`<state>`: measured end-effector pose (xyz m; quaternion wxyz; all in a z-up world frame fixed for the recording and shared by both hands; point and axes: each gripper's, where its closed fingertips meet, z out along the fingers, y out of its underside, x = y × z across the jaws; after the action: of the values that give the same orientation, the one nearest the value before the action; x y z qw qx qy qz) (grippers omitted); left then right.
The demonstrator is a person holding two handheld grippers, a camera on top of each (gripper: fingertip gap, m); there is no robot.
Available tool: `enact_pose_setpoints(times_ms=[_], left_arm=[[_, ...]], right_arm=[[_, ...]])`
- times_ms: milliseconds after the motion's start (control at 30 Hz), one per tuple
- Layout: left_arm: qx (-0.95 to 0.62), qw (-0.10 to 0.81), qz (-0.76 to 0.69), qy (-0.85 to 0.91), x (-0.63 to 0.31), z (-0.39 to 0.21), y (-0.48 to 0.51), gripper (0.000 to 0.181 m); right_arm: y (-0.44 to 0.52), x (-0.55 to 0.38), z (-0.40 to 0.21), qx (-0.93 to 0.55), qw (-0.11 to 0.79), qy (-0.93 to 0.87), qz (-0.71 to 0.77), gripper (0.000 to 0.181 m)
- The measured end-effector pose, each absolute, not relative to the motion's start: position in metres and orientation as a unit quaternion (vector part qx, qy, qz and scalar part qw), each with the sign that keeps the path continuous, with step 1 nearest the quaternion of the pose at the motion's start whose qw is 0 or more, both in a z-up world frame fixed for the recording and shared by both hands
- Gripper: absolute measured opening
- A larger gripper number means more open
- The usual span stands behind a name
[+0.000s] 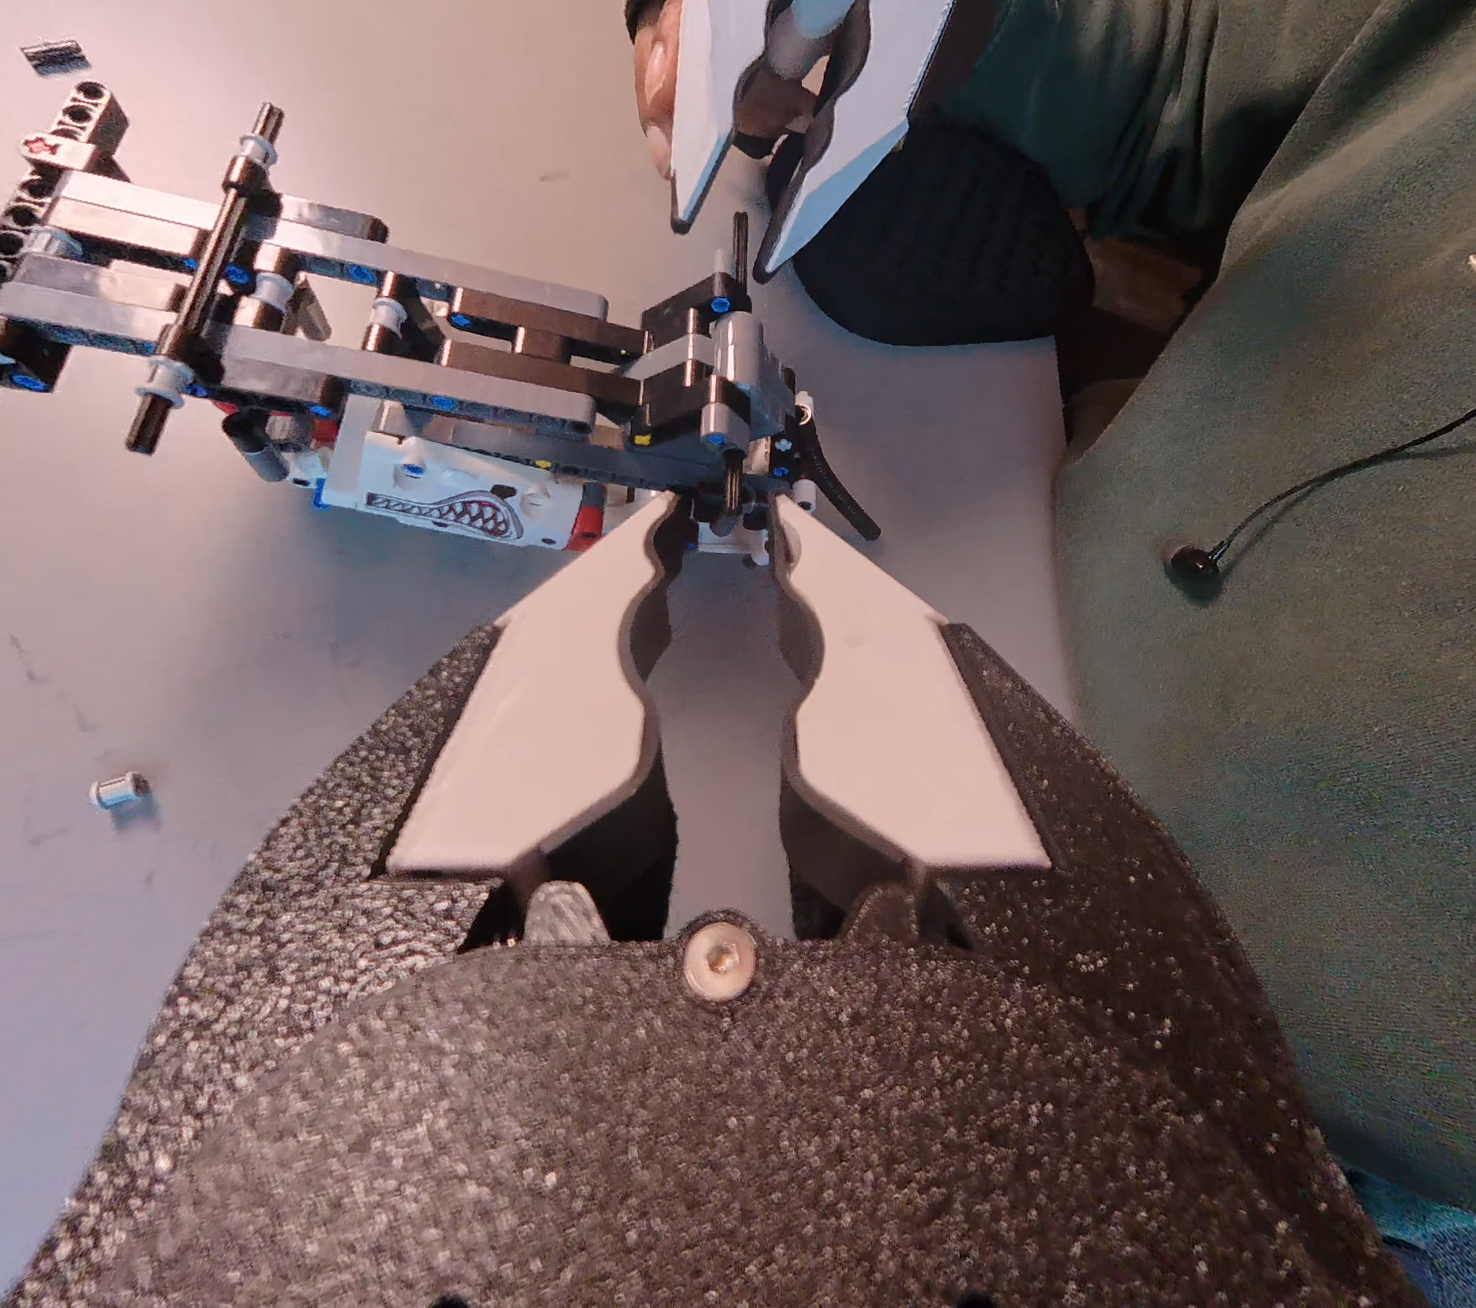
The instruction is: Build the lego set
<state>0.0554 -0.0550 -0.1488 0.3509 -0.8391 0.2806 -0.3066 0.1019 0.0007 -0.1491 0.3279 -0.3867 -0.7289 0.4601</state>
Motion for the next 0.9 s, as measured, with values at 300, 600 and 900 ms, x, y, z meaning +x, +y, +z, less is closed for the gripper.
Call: enact_pose_setpoints(times_ms=[300,600,900], left_arm=[[-0.840,0.371,-0.284,0.277,0.053,-0.148,-0.057,0.003],[-0.830,0.407,-0.279,0.259,0.039,-0.146,-0.062,0.022],[-0.816,0.425,-0.271,0.282,0.051,-0.154,-0.054,0.004]], right_arm=[[-0.004,0.102,-0.145,-0.379,0.325,-0.723,0.477,0.005],[-0.004,0.104,-0.145,-0.385,0.313,-0.732,0.467,0.004],[-0.013,0.096,-0.144,-0.392,0.304,-0.738,0.457,0.004]])
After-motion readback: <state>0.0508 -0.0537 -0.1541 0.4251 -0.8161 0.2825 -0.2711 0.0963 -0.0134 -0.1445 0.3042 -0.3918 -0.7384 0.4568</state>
